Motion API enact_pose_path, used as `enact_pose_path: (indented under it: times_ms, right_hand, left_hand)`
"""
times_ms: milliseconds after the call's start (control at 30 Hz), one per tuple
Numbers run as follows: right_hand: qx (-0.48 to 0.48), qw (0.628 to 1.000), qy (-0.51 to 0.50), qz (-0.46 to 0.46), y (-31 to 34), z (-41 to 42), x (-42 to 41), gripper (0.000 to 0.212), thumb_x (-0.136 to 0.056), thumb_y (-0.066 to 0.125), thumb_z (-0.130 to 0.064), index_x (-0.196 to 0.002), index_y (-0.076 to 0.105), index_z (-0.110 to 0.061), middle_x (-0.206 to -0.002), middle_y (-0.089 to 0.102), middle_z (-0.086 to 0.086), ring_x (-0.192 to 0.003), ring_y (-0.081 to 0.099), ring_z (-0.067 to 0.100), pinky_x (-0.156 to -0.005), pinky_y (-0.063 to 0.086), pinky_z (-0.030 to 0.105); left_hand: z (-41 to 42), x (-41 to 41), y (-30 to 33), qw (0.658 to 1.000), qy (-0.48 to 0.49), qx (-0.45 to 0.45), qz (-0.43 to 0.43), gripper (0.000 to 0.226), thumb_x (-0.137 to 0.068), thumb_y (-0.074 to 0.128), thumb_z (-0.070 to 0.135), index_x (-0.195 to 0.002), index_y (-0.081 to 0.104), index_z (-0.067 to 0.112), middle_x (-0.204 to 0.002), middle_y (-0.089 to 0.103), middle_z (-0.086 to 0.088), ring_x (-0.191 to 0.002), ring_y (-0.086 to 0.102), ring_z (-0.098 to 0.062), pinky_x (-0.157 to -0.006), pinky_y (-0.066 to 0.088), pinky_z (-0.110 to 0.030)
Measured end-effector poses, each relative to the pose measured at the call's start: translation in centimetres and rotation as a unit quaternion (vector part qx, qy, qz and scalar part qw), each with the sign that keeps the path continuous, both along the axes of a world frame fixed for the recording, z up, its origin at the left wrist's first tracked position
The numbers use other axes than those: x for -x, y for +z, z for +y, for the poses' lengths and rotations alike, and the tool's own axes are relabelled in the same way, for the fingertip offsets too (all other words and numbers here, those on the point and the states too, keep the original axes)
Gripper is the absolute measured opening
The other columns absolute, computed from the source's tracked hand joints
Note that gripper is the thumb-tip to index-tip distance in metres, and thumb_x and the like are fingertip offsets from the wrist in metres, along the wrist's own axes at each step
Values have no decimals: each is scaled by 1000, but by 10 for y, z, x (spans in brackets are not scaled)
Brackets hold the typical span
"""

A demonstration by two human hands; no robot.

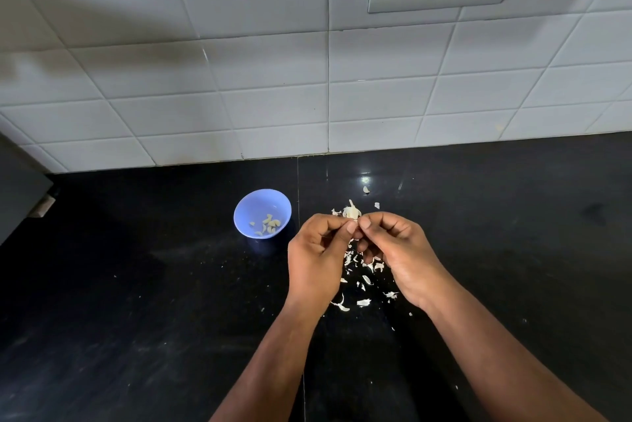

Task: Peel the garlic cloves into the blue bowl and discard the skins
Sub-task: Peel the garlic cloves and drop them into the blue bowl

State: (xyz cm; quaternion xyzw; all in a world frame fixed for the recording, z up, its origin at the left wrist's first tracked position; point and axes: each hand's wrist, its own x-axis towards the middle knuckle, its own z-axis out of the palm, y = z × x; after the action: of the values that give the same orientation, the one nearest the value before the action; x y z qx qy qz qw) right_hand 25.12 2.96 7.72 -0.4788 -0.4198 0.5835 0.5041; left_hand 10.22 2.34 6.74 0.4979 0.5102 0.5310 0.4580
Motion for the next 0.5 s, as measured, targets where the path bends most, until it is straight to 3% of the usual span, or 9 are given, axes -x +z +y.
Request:
enact_pose_path:
  times_ms: [167, 333, 500]
  right_hand:
    - [14, 1000, 10, 13, -3, 0, -4, 21, -98, 67, -21, -100, 77, -3, -82, 69, 8, -71, 62, 16, -59, 51, 27]
    - [20, 1000, 14, 5, -4, -2, -5, 25, -97, 67, -24, -101, 76, 0, -81, 68, 7, -71, 62, 17, -59, 52, 27]
    - [18, 1000, 21, 6, 0, -1, -4, 22, -98, 67, -21, -98, 76, 0, -78, 70, 6, -70, 63, 16, -59, 53, 27]
  left_hand:
    - [-3, -5, 4, 992, -27, 47, -114, 8, -99, 72, 8, -93, 77, 10, -85, 75, -6, -80, 69, -13, -83, 57, -31]
    - [-5, -5, 3, 984, -41, 54, -166, 9, -97, 72, 11, -95, 76, 3, -80, 73, -6, -74, 64, -12, -76, 55, -25]
    - [-6, -6, -1, 975, -32, 61, -213, 14, -97, 71, 18, -96, 78, 6, -89, 73, -19, -83, 64, -29, -82, 57, -37]
